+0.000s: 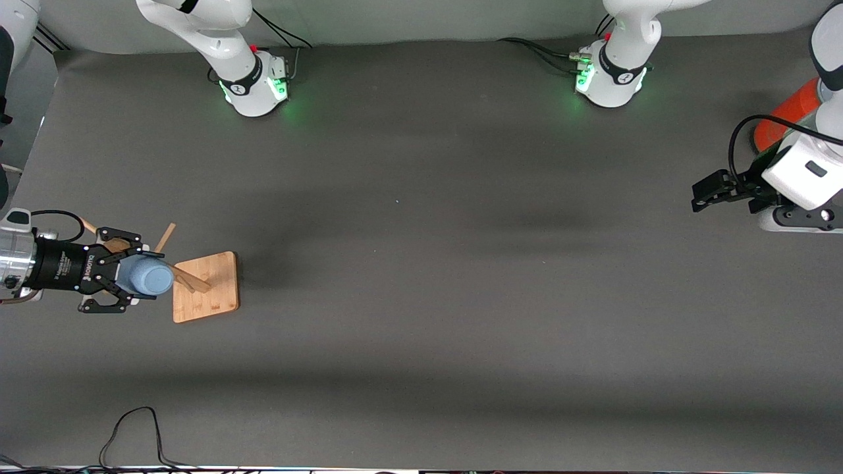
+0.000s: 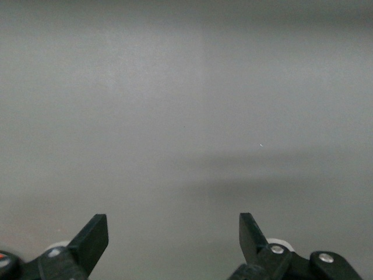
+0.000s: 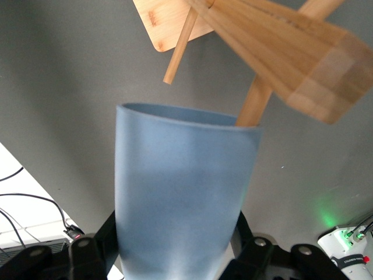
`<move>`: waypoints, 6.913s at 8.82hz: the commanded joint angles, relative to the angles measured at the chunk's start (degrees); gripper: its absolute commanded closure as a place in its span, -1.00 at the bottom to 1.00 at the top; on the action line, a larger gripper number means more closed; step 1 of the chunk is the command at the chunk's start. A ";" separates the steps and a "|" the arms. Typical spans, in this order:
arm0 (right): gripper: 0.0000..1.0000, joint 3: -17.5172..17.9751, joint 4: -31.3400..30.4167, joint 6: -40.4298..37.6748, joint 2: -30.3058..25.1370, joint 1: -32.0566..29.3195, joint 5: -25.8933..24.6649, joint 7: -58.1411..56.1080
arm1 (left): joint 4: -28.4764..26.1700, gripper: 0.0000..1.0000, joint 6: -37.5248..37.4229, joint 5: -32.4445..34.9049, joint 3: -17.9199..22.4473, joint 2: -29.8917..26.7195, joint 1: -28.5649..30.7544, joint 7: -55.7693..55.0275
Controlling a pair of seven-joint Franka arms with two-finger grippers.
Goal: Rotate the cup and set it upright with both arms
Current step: 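Pull the blue cup off the wooden peg with the right gripper, then carry the blue cup to the table middle with the right gripper, then lay the cup on its side and open the right gripper, then grasp the cup rim with the left gripper while the right gripper withdraws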
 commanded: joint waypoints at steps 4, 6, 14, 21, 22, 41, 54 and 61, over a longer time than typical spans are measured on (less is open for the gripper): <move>0.18 0.23 3.65 1.45 -0.87 1.18 3.23 6.53 | 0.33 -1.00 -0.57 -0.81 0.39 -0.58 0.11 2.23; 0.18 0.23 5.85 2.24 -0.87 3.46 3.23 8.55 | 0.41 -1.00 -0.22 -0.81 0.30 -0.22 -0.06 2.23; 0.11 0.14 7.35 27.69 4.56 30.06 3.94 9.62 | 0.58 -1.00 -0.40 -0.72 0.30 -0.57 -0.07 2.23; 0.09 0.15 18.75 40.47 27.66 54.33 -27.42 6.38 | 0.32 -1.00 -1.10 -3.51 0.30 0.47 -0.06 -1.69; 0.09 0.32 19.39 40.48 29.52 55.75 -33.01 5.06 | 0.06 -1.00 -1.97 -2.92 -0.75 0.04 -1.81 -11.81; -1.00 -1.51 -12.63 28.52 1.56 61.91 -42.03 -25.85 | 26.21 -1.00 -12.71 -3.35 -1.46 30.68 -20.88 -70.34; -1.00 -25.37 -21.12 9.56 -25.29 51.15 -42.82 -61.20 | 34.86 -1.00 6.61 8.51 -0.67 50.40 -39.88 -89.68; -1.00 7.69 -8.38 -5.31 -24.60 4.20 -36.43 -80.98 | 33.89 0.01 5.24 13.87 -0.76 53.74 -42.25 -94.36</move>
